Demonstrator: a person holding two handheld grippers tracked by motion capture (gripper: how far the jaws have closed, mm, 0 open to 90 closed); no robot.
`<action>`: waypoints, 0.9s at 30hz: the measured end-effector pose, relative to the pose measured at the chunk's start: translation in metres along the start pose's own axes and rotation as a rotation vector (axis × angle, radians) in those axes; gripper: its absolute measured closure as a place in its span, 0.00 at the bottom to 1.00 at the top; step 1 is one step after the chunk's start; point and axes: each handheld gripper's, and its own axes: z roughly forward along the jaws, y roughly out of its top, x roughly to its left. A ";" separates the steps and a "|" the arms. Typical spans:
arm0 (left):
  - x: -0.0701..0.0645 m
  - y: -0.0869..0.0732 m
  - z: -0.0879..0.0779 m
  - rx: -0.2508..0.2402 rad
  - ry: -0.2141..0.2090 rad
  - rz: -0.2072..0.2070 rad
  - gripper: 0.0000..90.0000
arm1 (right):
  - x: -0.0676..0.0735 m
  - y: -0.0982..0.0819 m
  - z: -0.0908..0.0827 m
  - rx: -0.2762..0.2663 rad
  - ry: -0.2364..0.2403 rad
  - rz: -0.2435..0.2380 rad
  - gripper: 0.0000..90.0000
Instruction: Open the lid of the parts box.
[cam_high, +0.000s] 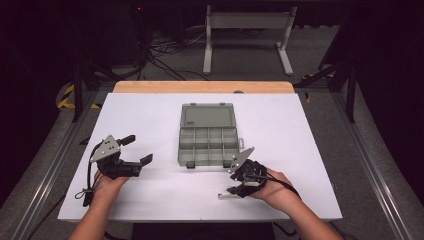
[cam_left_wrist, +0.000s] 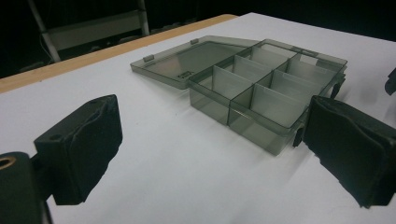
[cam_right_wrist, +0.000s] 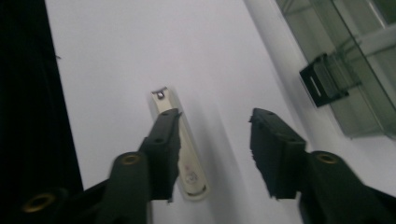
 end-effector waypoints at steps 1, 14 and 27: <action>0.000 0.000 0.000 0.002 -0.001 0.000 0.06 | 0.003 0.003 -0.001 -0.005 0.007 -0.006 0.50; 0.000 0.000 -0.001 -0.005 0.000 0.003 0.06 | 0.022 0.016 0.005 -0.026 0.025 -0.062 0.21; -0.001 0.000 0.000 -0.007 -0.006 -0.001 0.07 | 0.028 0.015 0.024 -0.001 0.068 -0.095 0.23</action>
